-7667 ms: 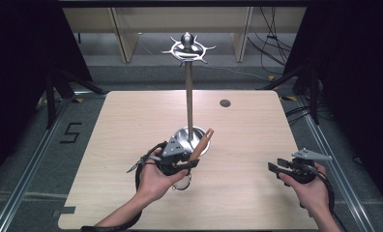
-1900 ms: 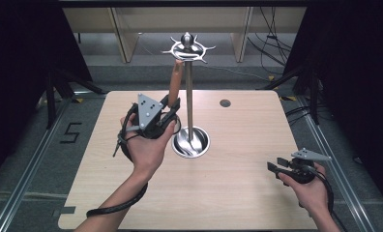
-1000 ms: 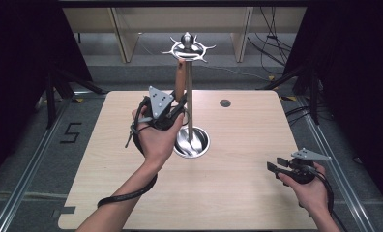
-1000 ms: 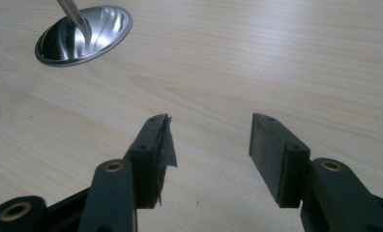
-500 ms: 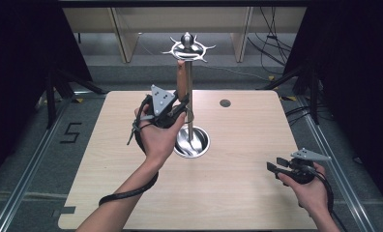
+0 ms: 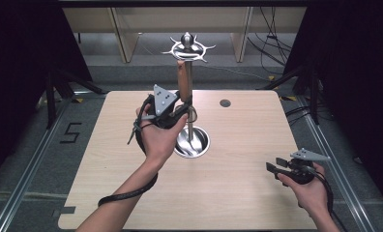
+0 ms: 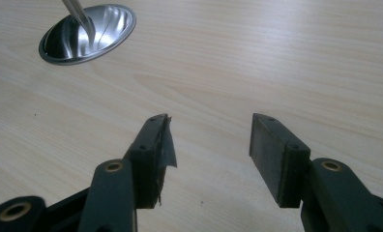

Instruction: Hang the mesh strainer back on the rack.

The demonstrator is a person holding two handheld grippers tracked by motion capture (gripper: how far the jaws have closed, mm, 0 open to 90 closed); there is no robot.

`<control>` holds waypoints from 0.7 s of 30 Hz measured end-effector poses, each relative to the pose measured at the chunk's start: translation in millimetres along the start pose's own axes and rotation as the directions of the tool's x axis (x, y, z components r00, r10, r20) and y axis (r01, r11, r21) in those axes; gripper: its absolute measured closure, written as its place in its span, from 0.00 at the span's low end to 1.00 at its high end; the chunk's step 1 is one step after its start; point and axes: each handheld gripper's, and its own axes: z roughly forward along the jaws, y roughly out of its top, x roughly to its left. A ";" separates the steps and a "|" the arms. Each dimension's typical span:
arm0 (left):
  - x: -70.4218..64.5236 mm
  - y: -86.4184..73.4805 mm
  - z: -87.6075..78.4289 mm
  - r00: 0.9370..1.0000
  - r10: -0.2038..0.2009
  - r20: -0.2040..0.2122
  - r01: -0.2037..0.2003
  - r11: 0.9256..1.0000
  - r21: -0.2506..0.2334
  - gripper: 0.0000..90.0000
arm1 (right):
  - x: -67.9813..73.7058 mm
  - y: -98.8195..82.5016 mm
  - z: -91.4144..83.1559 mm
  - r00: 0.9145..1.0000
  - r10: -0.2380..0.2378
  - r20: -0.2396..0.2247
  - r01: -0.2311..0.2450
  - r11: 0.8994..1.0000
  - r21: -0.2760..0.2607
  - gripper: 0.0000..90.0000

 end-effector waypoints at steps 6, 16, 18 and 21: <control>3.8 -4.4 -7.0 1.000 0.020 0.017 -0.020 1.000 -0.003 0.58 | -4.0 0.7 -0.9 0.999 -0.042 0.019 0.042 0.999 -0.002 0.55; 19.4 -19.3 -36.0 0.999 -0.038 0.022 0.037 0.998 0.042 0.48 | -3.3 0.2 1.0 0.999 -0.031 0.006 0.031 0.999 -0.012 0.55; 23.6 -23.5 -42.4 0.999 -0.039 0.030 0.037 0.998 0.052 0.47 | -0.4 -0.3 0.7 1.000 0.002 -0.001 -0.002 1.000 -0.004 0.55; 29.3 -29.8 -51.1 0.998 -0.049 0.041 0.046 0.996 0.071 0.47 | -3.1 0.1 0.7 0.999 -0.034 0.009 0.034 0.999 -0.016 0.55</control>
